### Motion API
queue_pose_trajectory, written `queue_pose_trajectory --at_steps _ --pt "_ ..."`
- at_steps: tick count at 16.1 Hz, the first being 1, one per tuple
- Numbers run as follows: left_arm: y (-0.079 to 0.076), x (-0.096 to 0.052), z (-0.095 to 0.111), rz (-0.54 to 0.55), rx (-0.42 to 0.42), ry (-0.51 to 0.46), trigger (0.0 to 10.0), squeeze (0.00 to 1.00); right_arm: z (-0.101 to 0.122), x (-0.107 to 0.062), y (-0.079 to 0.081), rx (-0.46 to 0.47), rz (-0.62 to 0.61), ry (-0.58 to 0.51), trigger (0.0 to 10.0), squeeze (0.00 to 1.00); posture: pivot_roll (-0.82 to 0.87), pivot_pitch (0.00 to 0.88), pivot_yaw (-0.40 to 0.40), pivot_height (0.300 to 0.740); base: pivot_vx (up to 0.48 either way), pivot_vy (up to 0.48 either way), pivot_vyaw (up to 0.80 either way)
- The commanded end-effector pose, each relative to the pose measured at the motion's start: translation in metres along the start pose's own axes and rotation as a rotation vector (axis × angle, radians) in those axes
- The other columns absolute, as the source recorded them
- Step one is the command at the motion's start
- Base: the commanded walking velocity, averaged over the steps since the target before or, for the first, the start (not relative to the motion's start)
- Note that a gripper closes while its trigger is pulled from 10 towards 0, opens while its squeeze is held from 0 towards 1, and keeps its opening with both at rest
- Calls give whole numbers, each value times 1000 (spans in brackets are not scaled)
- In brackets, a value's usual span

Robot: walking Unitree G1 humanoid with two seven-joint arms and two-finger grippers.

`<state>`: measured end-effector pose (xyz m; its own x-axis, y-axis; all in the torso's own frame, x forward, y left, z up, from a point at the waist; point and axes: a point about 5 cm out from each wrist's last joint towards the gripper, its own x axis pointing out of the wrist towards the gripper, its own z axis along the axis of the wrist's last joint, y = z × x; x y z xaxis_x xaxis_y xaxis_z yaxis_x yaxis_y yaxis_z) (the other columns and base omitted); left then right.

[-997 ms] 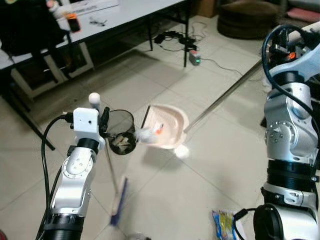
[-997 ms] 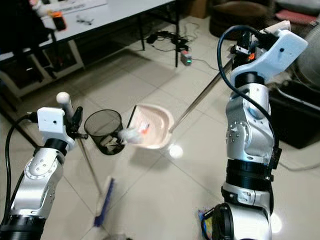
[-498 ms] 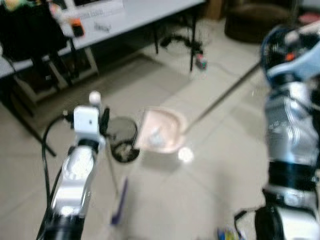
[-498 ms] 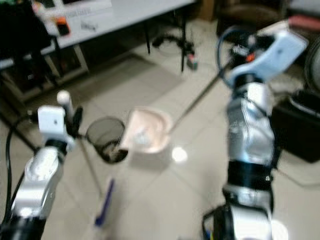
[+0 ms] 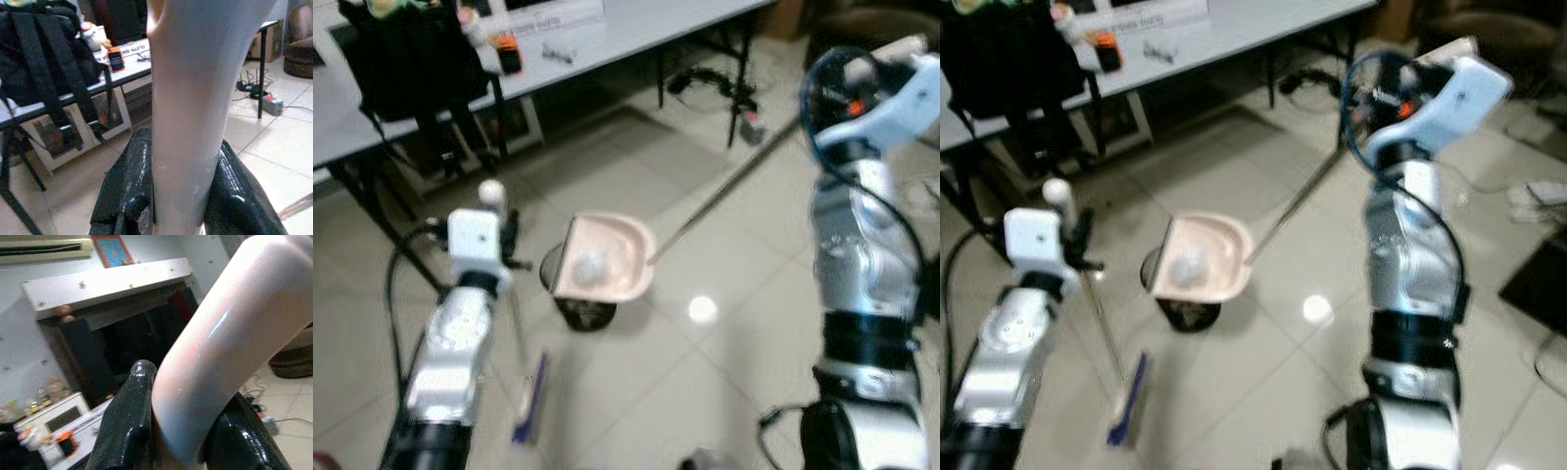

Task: Sweep floor

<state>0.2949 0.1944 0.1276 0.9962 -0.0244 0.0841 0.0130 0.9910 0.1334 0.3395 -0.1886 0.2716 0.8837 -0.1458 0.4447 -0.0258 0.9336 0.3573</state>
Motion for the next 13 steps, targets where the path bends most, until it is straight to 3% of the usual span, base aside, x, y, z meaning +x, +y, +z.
queue_pose_trajectory --at_steps 1,5,8,13 --pt "6 1 7 7 19 -30 10000 0 9 2 10 24 34 -55 10000 0 -11 38 69 740 0 0 0" --pt "6 1 8 0 32 -44 10000 0 9 2 9 24 30 -59 10000 0 -12 31 70 740 0 0 0" --pt "6 1 9 -2 32 -50 10000 0 7 1 9 12 33 -48 10000 0 -10 28 71 740 348 0 0" --pt "5 1 9 -8 33 -53 10000 0 6 0 8 12 17 -49 10000 0 -10 29 72 740 416 0 465"
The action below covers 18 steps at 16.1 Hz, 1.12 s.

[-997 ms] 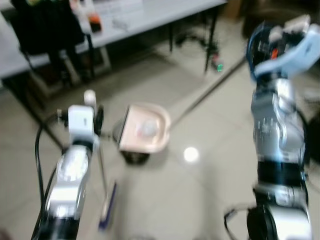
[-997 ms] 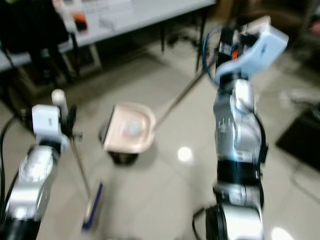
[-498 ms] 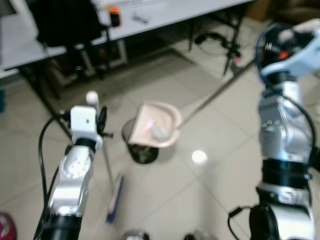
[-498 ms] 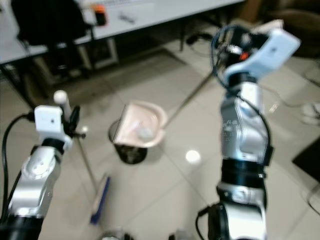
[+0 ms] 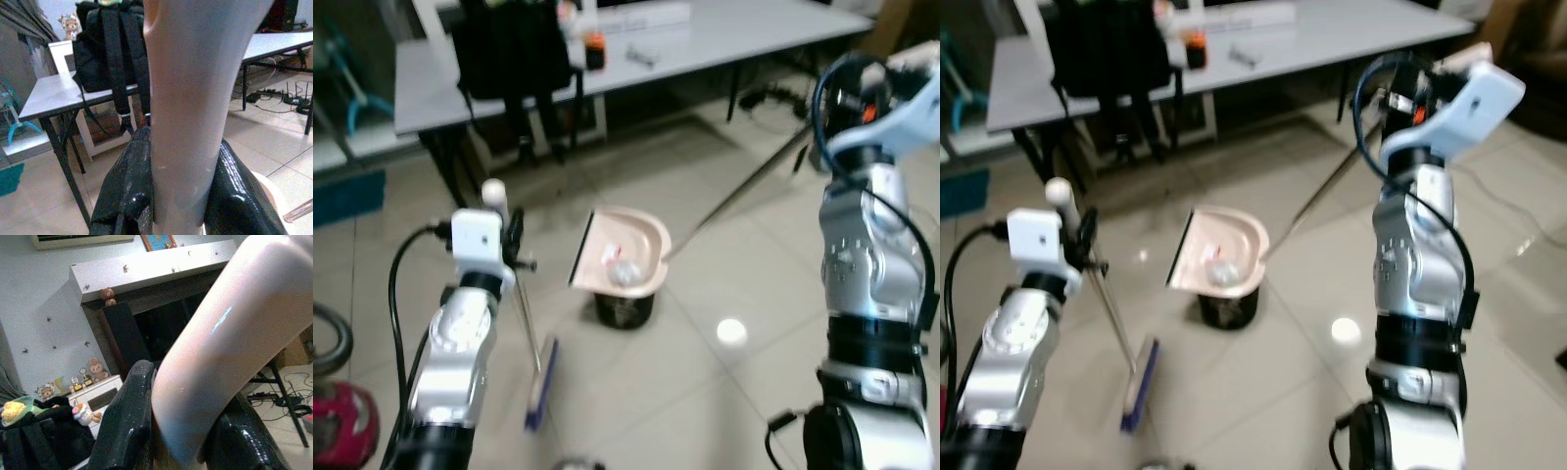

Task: Sweep floor

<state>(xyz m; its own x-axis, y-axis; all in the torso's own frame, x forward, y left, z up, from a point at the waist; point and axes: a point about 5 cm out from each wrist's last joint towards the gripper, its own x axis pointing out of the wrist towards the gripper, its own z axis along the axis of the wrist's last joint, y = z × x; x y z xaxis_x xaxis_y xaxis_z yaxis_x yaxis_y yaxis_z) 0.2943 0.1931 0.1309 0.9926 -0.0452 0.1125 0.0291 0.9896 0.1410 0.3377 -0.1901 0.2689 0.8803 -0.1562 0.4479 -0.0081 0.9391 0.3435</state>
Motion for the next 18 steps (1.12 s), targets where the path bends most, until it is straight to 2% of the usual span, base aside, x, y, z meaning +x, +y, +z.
queue_pose_trajectory --at_steps 1,9,13,16,18 --pt "6 1 6 5 27 -21 10000 0 7 2 9 32 19 -43 10000 0 -10 30 74 740 424 0 0" --pt "4 1 5 -10 21 -13 10000 0 8 1 6 22 0 -45 10000 0 -11 45 78 740 411 0 0" --pt "3 2 0 -12 7 19 10000 0 7 2 5 -29 16 -54 10000 0 -10 48 80 740 0 0 0" --pt "2 2 -1 -17 4 23 10000 0 10 6 4 -72 15 -112 10000 0 -9 49 80 740 0 0 0" --pt "2 2 0 -17 4 23 10000 0 6 7 8 -91 58 -111 10000 0 -6 51 79 740 0 0 0"
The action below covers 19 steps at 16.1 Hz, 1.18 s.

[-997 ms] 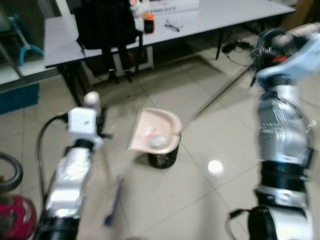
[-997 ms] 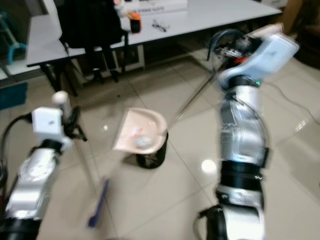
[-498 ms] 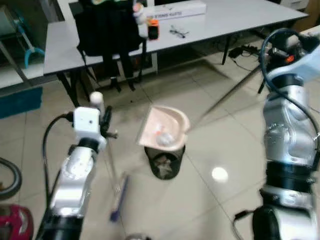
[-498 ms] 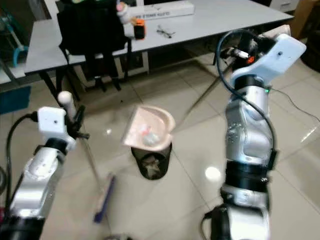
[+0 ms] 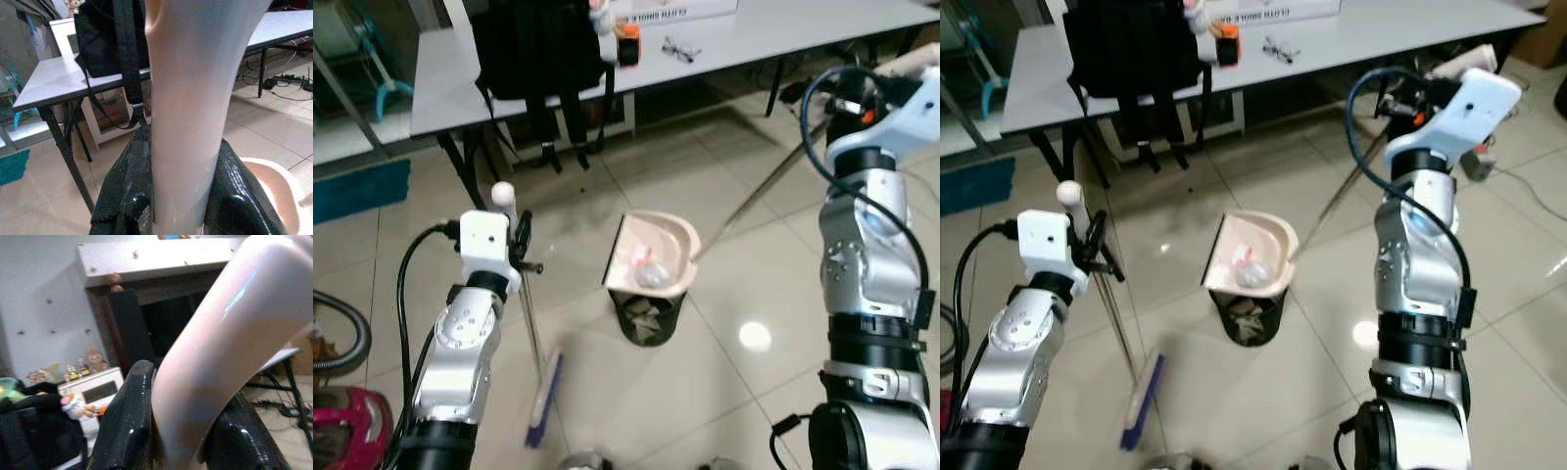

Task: Sweep floor

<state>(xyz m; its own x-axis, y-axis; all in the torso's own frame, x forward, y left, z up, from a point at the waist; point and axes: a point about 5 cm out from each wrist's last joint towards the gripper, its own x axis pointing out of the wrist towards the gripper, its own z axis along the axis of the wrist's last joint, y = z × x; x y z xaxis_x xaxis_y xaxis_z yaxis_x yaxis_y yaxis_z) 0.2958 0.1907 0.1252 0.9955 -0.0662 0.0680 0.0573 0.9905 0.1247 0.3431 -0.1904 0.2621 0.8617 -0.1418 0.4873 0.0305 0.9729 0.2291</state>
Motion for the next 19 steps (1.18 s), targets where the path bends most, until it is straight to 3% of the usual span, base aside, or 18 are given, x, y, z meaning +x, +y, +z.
queue_pose_trajectory --at_steps 1,3,6,11,19 --pt "5 1 5 9 23 -16 10000 0 10 7 17 -3 90 -70 10000 0 -5 52 79 740 0 0 0" --pt "2 1 5 5 24 -15 10000 0 6 7 26 -75 160 -87 10000 0 -5 52 79 740 0 0 0" --pt "2 1 5 0 27 -15 10000 0 3 -4 54 -240 358 -221 10000 0 1 58 80 740 0 0 0" --pt "3 0 5 3 31 -15 10000 0 -27 -34 84 -296 574 -260 10000 0 8 62 78 740 0 0 0" --pt "2 0 5 -2 32 -16 10000 0 -45 -62 104 -446 797 -343 10000 0 7 61 79 740 0 0 0"
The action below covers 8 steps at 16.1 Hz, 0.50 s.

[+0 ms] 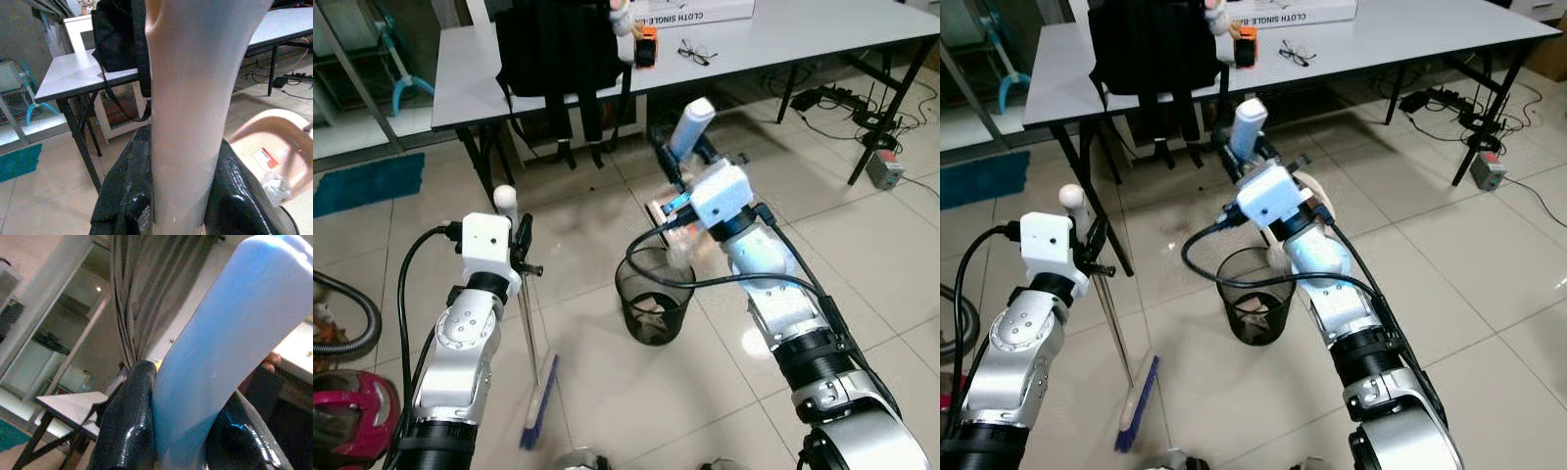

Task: Sweep floor

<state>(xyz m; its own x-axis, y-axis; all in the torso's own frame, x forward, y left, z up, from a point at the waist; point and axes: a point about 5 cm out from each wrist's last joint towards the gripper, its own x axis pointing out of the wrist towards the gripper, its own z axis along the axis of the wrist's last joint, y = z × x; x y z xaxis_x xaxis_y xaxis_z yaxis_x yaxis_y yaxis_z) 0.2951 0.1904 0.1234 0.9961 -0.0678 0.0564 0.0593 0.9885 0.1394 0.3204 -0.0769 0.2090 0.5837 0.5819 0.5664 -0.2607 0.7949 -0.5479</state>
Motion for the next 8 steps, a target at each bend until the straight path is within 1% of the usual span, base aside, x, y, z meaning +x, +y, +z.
queue_pose_trajectory --at_steps 1,2,3,6,7,8 --pt "3 1 7 1 17 -28 10000 0 11 4 3 -35 34 -80 10000 0 7 61 79 740 0 0 0" --pt "3 1 7 2 17 -28 10000 0 10 3 4 -7 41 -83 10000 0 6 60 78 740 0 0 0" --pt "2 2 7 2 17 -28 10000 0 10 2 6 0 56 -83 10000 0 5 59 79 740 0 0 0" --pt "2 2 7 -1 16 -28 10000 0 8 0 13 -53 127 -91 10000 0 4 58 79 740 0 0 0" --pt "2 2 7 -1 16 -28 10000 0 8 -1 12 -64 127 -87 10000 0 4 58 79 740 0 0 0" --pt "2 2 7 -2 17 -28 10000 0 9 1 6 -80 91 -83 10000 0 4 58 79 740 0 0 0"
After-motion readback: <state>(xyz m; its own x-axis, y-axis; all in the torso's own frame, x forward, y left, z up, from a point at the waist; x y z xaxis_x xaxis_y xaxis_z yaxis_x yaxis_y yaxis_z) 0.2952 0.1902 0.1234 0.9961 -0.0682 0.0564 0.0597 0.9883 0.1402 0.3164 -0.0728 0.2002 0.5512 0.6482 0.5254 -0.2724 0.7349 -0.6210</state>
